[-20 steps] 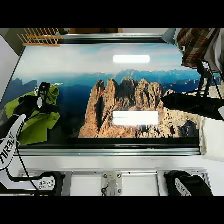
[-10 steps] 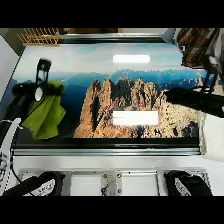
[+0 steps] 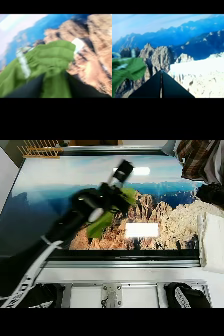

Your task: Fold the clothes and pants, and hang the long-sleeved shirts on hangers.

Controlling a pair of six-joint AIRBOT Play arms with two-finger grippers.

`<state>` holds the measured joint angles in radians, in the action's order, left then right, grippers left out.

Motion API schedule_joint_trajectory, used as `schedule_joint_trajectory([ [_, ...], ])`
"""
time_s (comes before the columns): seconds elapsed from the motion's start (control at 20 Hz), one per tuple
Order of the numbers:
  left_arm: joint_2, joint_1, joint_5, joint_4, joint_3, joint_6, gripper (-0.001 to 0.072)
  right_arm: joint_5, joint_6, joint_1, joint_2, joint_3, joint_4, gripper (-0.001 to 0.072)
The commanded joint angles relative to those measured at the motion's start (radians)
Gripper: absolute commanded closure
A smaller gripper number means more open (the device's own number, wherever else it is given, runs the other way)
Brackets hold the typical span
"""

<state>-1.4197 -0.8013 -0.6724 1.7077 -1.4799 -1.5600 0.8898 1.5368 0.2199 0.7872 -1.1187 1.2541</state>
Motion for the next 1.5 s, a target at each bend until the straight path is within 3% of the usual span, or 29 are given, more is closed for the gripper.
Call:
schedule_joint_trajectory([
  [0.0, -0.112, -0.058, -0.135, -0.006, -0.142, -0.12, 0.0119, 0.01, 0.007, 0.024, -0.005, -0.004, 0.007, 0.0692],
  [0.1, -0.098, 0.034, -0.254, -0.006, -0.151, -0.261, 0.0119, 0.013, 0.007, 0.024, -0.008, -0.004, 0.007, 0.0691],
  [0.25, 0.012, 0.22, -0.316, -0.012, 0.043, -0.417, 0.0119, 0.056, 0.007, 0.024, -0.008, -0.004, 0.007, 0.0692],
  [0.4, 0.12, 0.401, -0.254, -0.206, 0.333, -0.445, 0.0118, 0.094, 0.007, 0.024, -0.008, -0.004, 0.006, 0.0692],
  [0.5, 0.153, 0.502, -0.114, -0.426, 0.516, -0.393, 0.0118, 0.111, 0.007, 0.024, -0.007, -0.004, 0.006, 0.0692],
  [0.6, 0.148, 0.543, 0.013, -0.64, 0.625, -0.24, 0.0118, 0.115, 0.008, 0.024, -0.007, -0.003, 0.006, 0.0691],
  [0.75, 0.079, 0.519, 0.059, -0.766, 0.631, -0.068, 0.0118, 0.119, 0.007, 0.024, 0.0, -0.003, 0.006, 0.0691],
  [1.15, -0.155, 0.396, 0.037, -0.766, 0.397, -0.06, 0.012, 0.196, 0.008, 0.024, 0.135, 0.056, 0.005, 0.0689],
  [1.2, -0.169, 0.389, 0.026, -0.764, 0.38, -0.06, 0.0316, 0.196, 0.008, 0.024, 0.158, 0.085, -0.002, 0.0682],
  [1.25, -0.179, 0.39, 0.012, -0.76, 0.371, -0.06, 0.0594, 0.196, 0.008, 0.023, 0.182, 0.117, -0.011, 0.0603],
  [1.3, -0.182, 0.392, 0.008, -0.759, 0.369, -0.06, 0.0703, 0.193, 0.007, 0.023, 0.212, 0.157, -0.031, 0.0277],
  [1.35, -0.181, 0.396, 0.005, -0.758, 0.369, -0.06, 0.0702, 0.184, 0.007, 0.023, 0.244, 0.198, -0.055, 0.0001],
  [1.45, -0.181, 0.408, -0.01, -0.758, 0.369, -0.06, 0.0702, 0.141, 0.007, 0.02, 0.323, 0.287, -0.13, 0.0002],
])
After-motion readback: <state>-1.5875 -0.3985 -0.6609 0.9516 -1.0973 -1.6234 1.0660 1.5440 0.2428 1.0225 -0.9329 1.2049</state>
